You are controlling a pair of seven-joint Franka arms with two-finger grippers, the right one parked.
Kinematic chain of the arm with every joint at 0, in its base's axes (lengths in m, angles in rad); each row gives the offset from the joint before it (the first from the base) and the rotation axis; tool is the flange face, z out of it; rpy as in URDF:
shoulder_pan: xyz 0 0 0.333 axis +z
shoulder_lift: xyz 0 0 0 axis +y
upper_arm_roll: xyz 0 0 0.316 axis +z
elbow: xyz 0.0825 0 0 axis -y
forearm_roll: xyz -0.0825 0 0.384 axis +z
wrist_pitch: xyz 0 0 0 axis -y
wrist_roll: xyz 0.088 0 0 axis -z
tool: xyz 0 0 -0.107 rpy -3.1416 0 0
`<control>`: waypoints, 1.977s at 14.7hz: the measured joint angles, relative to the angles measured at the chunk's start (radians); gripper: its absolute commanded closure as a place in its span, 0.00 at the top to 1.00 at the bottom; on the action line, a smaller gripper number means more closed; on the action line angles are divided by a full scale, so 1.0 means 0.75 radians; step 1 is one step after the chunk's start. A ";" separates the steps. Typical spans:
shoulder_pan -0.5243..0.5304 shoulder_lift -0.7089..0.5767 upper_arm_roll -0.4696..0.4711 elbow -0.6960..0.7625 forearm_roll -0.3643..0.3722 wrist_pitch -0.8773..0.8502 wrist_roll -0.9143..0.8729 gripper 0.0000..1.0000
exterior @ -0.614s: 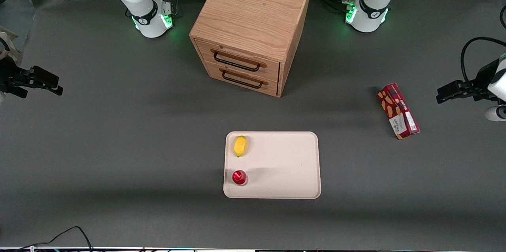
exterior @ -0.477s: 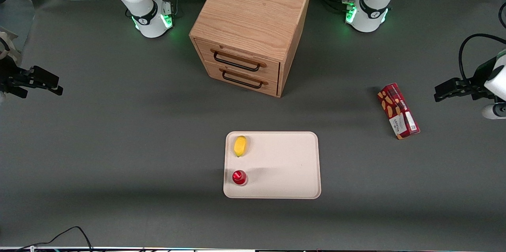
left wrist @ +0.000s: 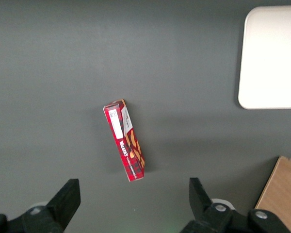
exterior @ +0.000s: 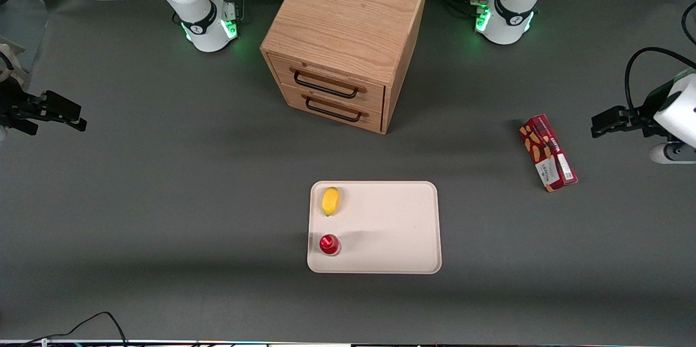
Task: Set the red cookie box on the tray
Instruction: 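Move the left gripper down over the red plaid cookie box, then close the left gripper on the end of the red cookie box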
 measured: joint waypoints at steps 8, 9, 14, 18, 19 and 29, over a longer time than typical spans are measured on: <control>0.005 0.062 0.156 -0.442 0.025 0.391 0.035 1.00; 0.007 0.064 0.175 -0.522 0.025 0.474 0.035 1.00; 0.007 0.064 0.185 -0.838 0.011 0.766 -0.105 1.00; 0.008 0.062 0.189 -0.996 -0.016 0.979 -0.159 1.00; 0.008 0.062 0.191 -1.029 -0.021 1.026 -0.164 1.00; 0.008 0.097 0.189 -1.140 -0.089 1.244 -0.172 0.00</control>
